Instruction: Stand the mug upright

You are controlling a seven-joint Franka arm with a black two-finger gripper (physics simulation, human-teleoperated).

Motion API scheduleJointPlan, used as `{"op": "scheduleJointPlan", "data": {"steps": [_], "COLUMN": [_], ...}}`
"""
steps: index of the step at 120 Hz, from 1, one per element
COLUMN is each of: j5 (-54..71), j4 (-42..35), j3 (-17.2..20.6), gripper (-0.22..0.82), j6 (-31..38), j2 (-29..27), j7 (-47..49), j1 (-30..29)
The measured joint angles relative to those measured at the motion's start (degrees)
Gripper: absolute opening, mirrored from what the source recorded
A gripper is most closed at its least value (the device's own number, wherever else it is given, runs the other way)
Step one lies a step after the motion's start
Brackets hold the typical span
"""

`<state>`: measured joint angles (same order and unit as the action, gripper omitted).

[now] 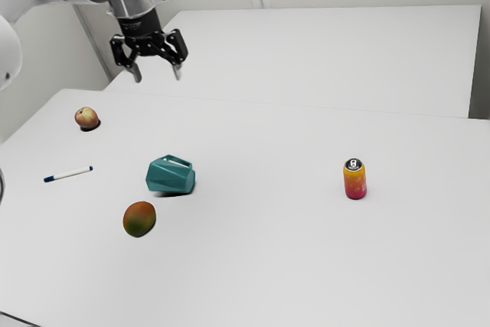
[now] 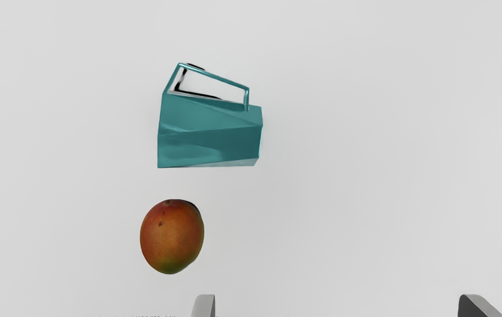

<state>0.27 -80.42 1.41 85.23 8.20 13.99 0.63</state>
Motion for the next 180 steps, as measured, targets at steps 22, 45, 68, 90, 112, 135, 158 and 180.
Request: {"op": "scheduleJointPlan", "data": {"steps": [22, 45, 68, 90, 112, 135, 158, 180], "j5": [-2.85, -22.75, -42.72, -55.35, -61.61, -67.98, -72.67, -74.63], "j4": [-2.35, -10.99, -15.79, -21.07, -26.19, -29.89, -33.22, -34.17], "j3": [-4.45, -24.65, -28.15, -28.68, -28.62, -28.15, -27.62, -27.35], "gripper": [0.6, 0.6, 0.6, 0.6, 0.6, 0.6, 0.58, 0.15], "j6": [0.13, 3.32, 5.36, 6.05, 6.25, 6.03, 5.28, 4.89], "j2": [-1.13, 1.81, 11.68, 19.03, 19.06, 18.71, 18.01, 17.81], "j7": [-2.62, -12.61, -26.79, -39.46, -49.49, -57.28, -62.96, -66.92], "j1": [1.24, -2.15, -6.41, -8.06, -7.86, -7.39, -7.06, -6.96]}}
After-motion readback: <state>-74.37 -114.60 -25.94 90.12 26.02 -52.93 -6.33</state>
